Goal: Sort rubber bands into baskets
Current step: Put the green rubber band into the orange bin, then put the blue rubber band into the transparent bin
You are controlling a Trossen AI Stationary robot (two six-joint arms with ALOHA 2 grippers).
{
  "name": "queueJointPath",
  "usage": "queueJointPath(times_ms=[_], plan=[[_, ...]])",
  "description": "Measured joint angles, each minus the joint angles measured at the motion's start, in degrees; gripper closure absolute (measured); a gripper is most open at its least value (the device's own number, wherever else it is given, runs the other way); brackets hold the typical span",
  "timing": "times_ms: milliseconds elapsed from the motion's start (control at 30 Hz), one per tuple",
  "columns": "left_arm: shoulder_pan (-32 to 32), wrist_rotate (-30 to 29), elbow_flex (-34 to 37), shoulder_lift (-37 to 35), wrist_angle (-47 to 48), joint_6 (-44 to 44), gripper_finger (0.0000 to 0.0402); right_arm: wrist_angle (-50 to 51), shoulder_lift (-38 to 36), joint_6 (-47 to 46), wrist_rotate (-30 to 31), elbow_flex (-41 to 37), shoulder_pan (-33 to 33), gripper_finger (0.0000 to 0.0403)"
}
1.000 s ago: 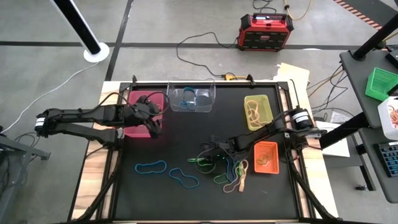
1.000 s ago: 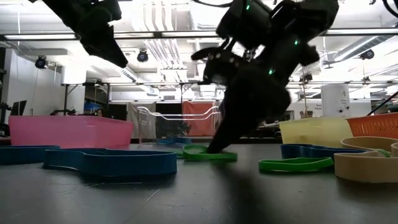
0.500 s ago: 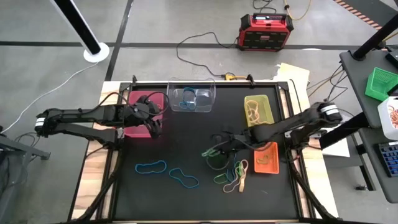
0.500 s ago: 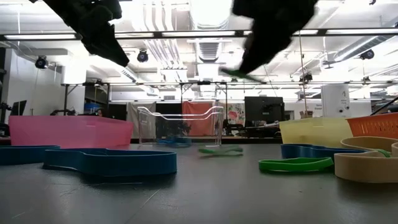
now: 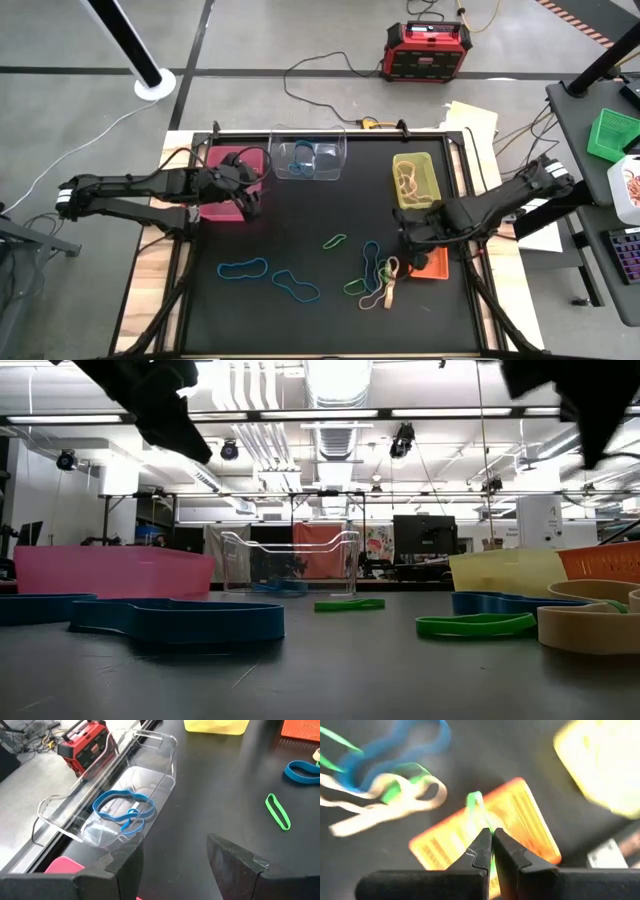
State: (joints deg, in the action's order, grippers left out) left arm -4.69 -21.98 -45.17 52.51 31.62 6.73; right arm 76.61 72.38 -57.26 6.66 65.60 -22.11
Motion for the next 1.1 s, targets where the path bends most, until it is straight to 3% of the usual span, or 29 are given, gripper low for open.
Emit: queueJointPath(times_ms=[133, 300, 467, 600, 700, 900, 1100], plan=[[0.0, 0.0, 0.0, 0.0, -0.9, -0.3, 0.0206, 2.1, 0.2, -5.7, -4.1, -3.2, -0.7, 0.0381], [0.0, 0.0, 0.0, 0.3, -1.1, -0.6, 0.0206, 2.3, 0.2, -9.4, -8.9, -7.7, -0.7, 0.0323], [0.0, 0.0, 0.0, 1.2, -1.4, -0.6, 0.0206, 0.0, 0.2, -8.7, -5.8, -8.3, -0.6, 0.0263], [0.0, 3.3, 0.1, 2.6, -2.8, -1.4, 0.0206, -13.7, 0.3, -0.1, 5.8, -7.7, -0.4, 0.0238], [0.0, 7.7, 0.7, 3.6, -5.4, -2.9, 0.0206, -25.7, 2.4, 10.4, 10.7, -7.7, 0.8, 0.0232], [0.2, 9.1, 1.0, 4.9, -8.0, -3.5, 0.0206, -36.9, 10.8, 27.7, 9.7, -7.7, 4.9, 0.0232], [0.3, 9.1, 1.0, 5.0, -8.1, -3.6, 0.0206, -37.2, 19.7, 32.2, 5.2, -7.8, 8.7, 0.0232]])
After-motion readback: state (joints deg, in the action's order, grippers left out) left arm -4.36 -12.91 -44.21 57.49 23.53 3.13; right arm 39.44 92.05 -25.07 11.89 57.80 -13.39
